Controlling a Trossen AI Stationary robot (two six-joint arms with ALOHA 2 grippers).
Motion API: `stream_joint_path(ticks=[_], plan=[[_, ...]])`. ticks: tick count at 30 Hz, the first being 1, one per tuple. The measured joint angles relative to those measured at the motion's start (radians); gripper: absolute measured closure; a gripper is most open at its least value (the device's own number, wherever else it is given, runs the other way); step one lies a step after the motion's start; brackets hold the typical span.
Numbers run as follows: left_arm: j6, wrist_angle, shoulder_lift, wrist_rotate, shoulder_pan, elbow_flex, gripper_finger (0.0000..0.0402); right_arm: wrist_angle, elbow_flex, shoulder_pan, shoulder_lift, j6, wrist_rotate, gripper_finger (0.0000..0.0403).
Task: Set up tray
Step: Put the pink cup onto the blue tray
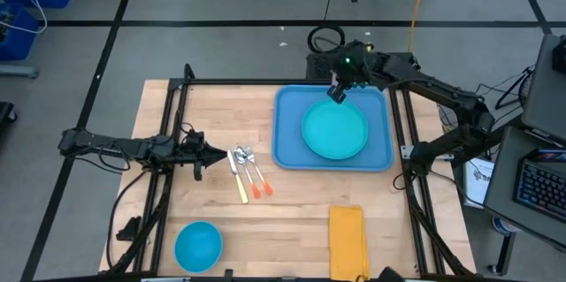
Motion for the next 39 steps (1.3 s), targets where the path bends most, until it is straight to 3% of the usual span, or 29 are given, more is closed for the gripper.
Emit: stream_joint_path(ticks=[18,27,39], plan=[[-0.032,-0.002,0.0,0.007,0.0,0.0,0.0353,0.14,-0.324,-0.263,-0.068,0.087,-0.054,0.0403],[-0.054,-0.003,0.0,0.012,0.0,0.0,0.0353,0.154,-0.421,-0.285,-0.153,0.104,-0.054,0.0403],[-0.06,-0.003,0.0,0.011,0.0,0.0,0.0353,0.205,-0.52,-0.285,-0.156,0.101,-0.055,0.0403]])
